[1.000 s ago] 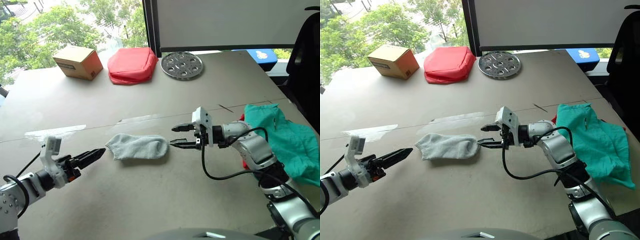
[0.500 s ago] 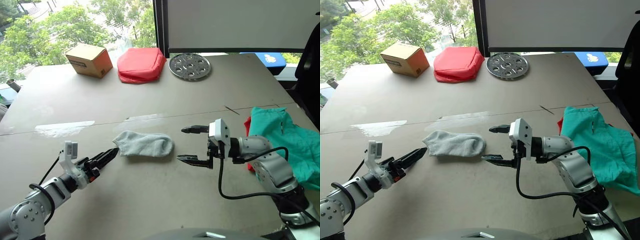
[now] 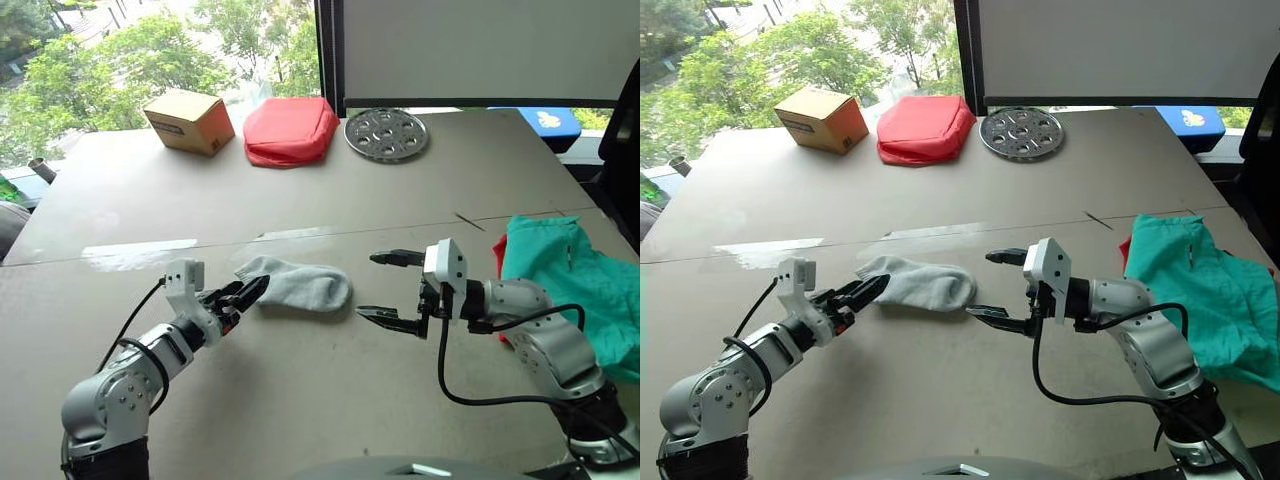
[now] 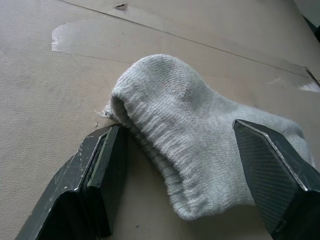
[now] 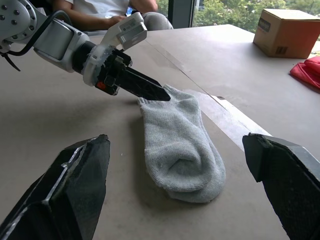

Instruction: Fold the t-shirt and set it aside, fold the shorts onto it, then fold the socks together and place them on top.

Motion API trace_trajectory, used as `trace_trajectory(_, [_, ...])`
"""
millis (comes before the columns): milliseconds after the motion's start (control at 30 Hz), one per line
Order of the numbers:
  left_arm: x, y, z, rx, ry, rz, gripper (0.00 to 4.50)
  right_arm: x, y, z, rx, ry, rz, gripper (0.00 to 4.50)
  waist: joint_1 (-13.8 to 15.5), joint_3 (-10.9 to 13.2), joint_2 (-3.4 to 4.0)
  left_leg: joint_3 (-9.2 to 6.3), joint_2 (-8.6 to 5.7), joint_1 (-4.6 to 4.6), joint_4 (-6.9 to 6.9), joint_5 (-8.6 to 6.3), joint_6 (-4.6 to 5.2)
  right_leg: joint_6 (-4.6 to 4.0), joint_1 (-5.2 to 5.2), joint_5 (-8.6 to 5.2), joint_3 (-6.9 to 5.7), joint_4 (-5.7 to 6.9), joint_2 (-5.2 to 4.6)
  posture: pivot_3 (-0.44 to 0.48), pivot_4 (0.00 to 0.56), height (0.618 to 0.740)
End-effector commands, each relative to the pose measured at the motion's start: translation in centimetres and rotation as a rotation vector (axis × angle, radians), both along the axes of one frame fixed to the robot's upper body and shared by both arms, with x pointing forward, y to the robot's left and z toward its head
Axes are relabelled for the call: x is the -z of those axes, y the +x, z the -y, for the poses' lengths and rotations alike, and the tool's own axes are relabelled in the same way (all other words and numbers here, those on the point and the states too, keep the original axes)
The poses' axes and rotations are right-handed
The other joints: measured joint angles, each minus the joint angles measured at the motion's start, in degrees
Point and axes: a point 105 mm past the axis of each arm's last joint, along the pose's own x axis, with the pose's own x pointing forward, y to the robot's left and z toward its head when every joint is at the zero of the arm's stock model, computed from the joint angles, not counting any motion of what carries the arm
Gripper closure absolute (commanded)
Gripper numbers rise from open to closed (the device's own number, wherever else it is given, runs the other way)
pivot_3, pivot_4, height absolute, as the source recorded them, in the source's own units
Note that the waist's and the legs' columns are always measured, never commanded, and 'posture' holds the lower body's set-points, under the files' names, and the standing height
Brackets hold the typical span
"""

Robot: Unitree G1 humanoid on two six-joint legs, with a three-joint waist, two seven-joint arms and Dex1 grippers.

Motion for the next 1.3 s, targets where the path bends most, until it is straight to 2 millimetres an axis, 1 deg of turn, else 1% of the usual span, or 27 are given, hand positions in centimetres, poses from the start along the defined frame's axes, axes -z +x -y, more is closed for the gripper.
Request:
trace_trajectory(33, [2.4, 0.7, 0.1, -0.067, 0.092, -0.088, 0.87, -1.6, -0.4, 0.0, -0.001, 0.03, 0.062, 0.02, 0.4, -0.1, 0.14, 0.0, 0.0, 0.0, 0.0, 0.02, -0.03, 0.0, 0.03, 0.0, -0.02, 0.01, -0.03, 0.0, 0.15, 0.74])
trace_trajectory(100, [2.5, 0.9, 0.3, -0.075, 0.119, -0.086, 0.87, -1.7, -0.4, 0.0, 0.004, 0.03, 0.063, 0.02, 0.8, -0.2, 0.32, -0.01, 0.0, 0.0, 0.0, 0.06, -0.08, 0.01, 0.07, 0.0, -0.06, 0.02, -0.15, 0.0, 0.15, 0.74])
trace_trajectory(133, [2.8, 1.1, 0.5, -0.073, 0.137, -0.09, 1.28, -1.7, -0.4, 0.1, 0.007, 0.03, 0.062, 0.0, 0.9, -0.3, 0.35, 0.0, 0.01, 0.0, 0.0, 0.06, -0.09, 0.01, 0.08, 0.01, -0.08, 0.04, -0.17, 0.0, 0.15, 0.74])
trace_trajectory(167, [3.3, 1.3, 0.6, -0.076, 0.169, -0.097, 1.39, -1.7, -0.4, 0.1, 0.012, 0.03, 0.061, 0.0, 1.0, -0.3, 0.35, 0.0, 0.01, 0.0, 0.0, 0.07, -0.09, 0.01, 0.09, 0.01, -0.09, 0.05, -0.17, 0.0, 0.15, 0.74])
trace_trajectory(233, [4.0, 1.6, 1.1, -0.075, 0.207, -0.111, 1.97, -1.6, -0.5, 0.2, 0.021, 0.028, 0.058, 0.0, 1.2, -0.3, 0.41, -0.01, 0.06, -0.01, -0.01, 0.07, -0.11, 0.01, 0.17, 0.0, -0.18, 0.06, -0.21, 0.0, 0.15, 0.74])
trace_trajectory(267, [4.2, 1.8, 1.1, -0.085, 0.228, -0.112, 2.49, -1.6, -0.5, 0.3, 0.024, 0.028, 0.058, 0.0, 1.4, -0.3, 0.49, 0.01, 0.09, -0.02, 0.0, 0.08, -0.12, 0.0, 0.23, 0.0, -0.27, 0.06, -0.25, 0.0, 0.15, 0.74])
trace_trajectory(300, [4.3, 2.0, 1.4, -0.089, 0.235, -0.11, 3.12, -1.7, -0.6, 0.3, 0.029, 0.029, 0.056, 0.0, 1.4, -0.3, 0.49, 0.02, 0.1, -0.02, 0.0, 0.09, -0.13, 0.0, 0.35, 0.0, -0.45, 0.06, -0.27, 0.0, 0.15, 0.74])
trace_trajectory(333, [4.3, 2.2, 1.5, -0.093, 0.25, -0.106, 3.34, -1.7, -0.6, 0.3, 0.034, 0.031, 0.056, 0.0, 1.5, -0.3, 0.51, 0.03, 0.1, -0.04, 0.0, 0.09, -0.13, 0.01, 0.38, -0.01, -0.52, 0.06, -0.31, 0.0, 0.15, 0.74])
trace_trajectory(433, [4.1, 2.8, 1.6, -0.109, 0.266, -0.088, 4.46, -1.8, -0.7, 0.4, 0.045, 0.034, 0.053, 0.0, 1.8, -0.3, 0.58, 0.06, 0.11, -0.1, -0.01, 0.09, -0.13, 0.02, 0.61, -0.02, -0.94, 0.05, -0.65, 0.0, 0.15, 0.74])
trace_trajectory(500, [3.6, 3.0, 1.2, -0.136, 0.258, -0.059, 4.46, -1.8, -0.8, 0.5, 0.054, 0.033, 0.051, 0.0, 1.9, -0.2, 0.66, 0.05, 0.11, -0.12, -0.01, 0.09, -0.14, 0.02, 0.75, -0.03, -1.17, 0.05, -0.76, 0.0, 0.15, 0.74])
trace_trajectory(567, [2.8, 3.2, 0.4, -0.178, 0.238, -0.014, 4.46, -1.7, -0.8, 0.6, 0.062, 0.031, 0.05, 0.0, 2.0, -0.2, 0.67, 0.04, 0.15, -0.14, -0.02, 0.09, -0.14, 0.03, 0.82, -0.04, -1.31, 0.03, -0.82, 0.0, 0.15, 0.74])
trace_trajectory(667, [0.8, 3.1, -1.2, -0.243, 0.235, 0.087, 4.46, -1.7, -0.8, 0.7, 0.076, 0.029, 0.05, 0.0, 1.8, -0.1, 0.63, 0.02, 0.33, -0.18, -0.02, 0.09, -0.14, 0.03, 0.84, -0.04, -1.37, -0.01, -0.92, 0.0, 0.15, 0.74])
trace_trajectory(800, [-1.1, 2.9, -2.0, -0.256, 0.268, 0.175, 4.46, -1.6, -0.7, 0.7, 0.085, 0.031, 0.05, 0.0, 0.7, 0.4, 0.4, -0.01, 0.78, -0.21, -0.05, 0.18, -0.3, 0.02, 0.78, -0.05, -1.55, -0.1, -0.61, 0.0, 0.15, 0.74])
trace_trajectory(867, [-2.0, 2.9, -2.3, -0.26, 0.297, 0.216, 4.46, -1.5, -0.6, 0.8, 0.087, 0.031, 0.048, 0.0, -0.1, 0.5, 0.31, -0.07, 1.03, -0.24, -0.1, 0.41, -0.67, 0.03, 0.72, -0.04, -1.55, -0.35, -0.21, 0.0, 0.15, 0.74])
trace_trajectory(933, [-2.7, 2.8, -2.2, -0.243, 0.334, 0.253, 4.46, -1.4, -0.5, 0.7, 0.089, 0.031, 0.048, 0.0, -0.5, 0.4, 0.14, -0.02, 1.07, -0.33, -0.19, 0.37, -0.6, 0.23, 0.62, 0.07, -1.55, -0.53, 0.05, 0.0, 0.15, 0.74])
trace_trajectory(967, [-3.0, 2.8, -2.2, -0.236, 0.352, 0.271, 4.46, -1.4, -0.4, 0.7, 0.089, 0.032, 0.048, 0.0, -0.6, 0.3, -0.1, 0.04, 1.06, -0.54, -0.19, 0.35, -0.57, 0.24, 0.41, 0.09, -1.5, -0.6, 0.16, 0.0, 0.15, 0.74])
trace_trajectory(1000, [-3.3, 2.8, -2.2, -0.237, 0.376, 0.289, 4.46, -1.4, -0.4, 0.7, 0.089, 0.032, 0.047, 0.0, -0.6, 0.3, -0.26, 0.07, 1.02, -0.89, -0.17, 0.41, -0.65, 0.03, 0.05, 0.24, -1.44, -0.63, 0.15, 0.0, 0.15, 0.74])
trace_trajectory(1033, [-3.8, 2.9, -2.2, -0.235, 0.406, 0.317, 4.46, -1.4, -0.4, 0.8, 0.089, 0.032, 0.048, 0.0, -0.6, 0.3, -0.29, 0.07, 0.99, -1.09, -0.11, 0.53, -0.41, -0.02, -0.1, 0.27, -1.44, -0.65, 0.16, 0.0, 0.15, 0.74])
trace_trajectory(1100, [-4.7, 2.9, -1.8, -0.18, 0.525, 0.379, 4.46, -1.4, -0.3, 0.8, 0.089, 0.032, 0.048, 0.0, -0.5, 0.3, -0.27, 0.09, 0.96, -1.13, -0.11, 0.53, -0.38, -0.04, -0.12, 0.28, -1.41, -0.7, 0.12, 0.0, 0.15, 0.74])
trace_trajectory(1167, [-5.3, 3.1, -1.5, -0.148, 0.619, 0.427, 4.46, -1.4, -0.3, 0.8, 0.09, 0.031, 0.047, 0.0, -0.4, 0.4, -0.21, 0.1, 0.97, -1.13, -0.13, 0.38, -0.61, -0.04, -0.11, 0.27, -1.41, -0.73, 0.1, 0.0, 0.15, 0.74])
trace_trajectory(1233, [-5.9, 3.3, -1.0, -0.101, 0.717, 0.471, 4.46, -1.3, -0.3, 0.9, 0.092, 0.028, 0.046, 0.0, -0.3, 0.4, -0.17, 0.13, 0.97, -1.12, -0.12, 0.25, -0.4, 0.17, -0.07, 0.13, -1.42, -0.73, 0.09, 0.0, 0.15, 0.74])
trace_trajectory(1300, [-6.5, 3.4, -0.1, -0.057, 0.765, 0.512, 4.46, -1.3, -0.2, 1.0, 0.096, 0.024, 0.045, 0.0, -0.3, 0.4, -0.15, 0.15, 0.97, -1.09, -0.09, 0.26, -0.41, 0.09, -0.03, 0.03, -1.42, -0.72, 0.09, 0.0, 0.15, 0.74])
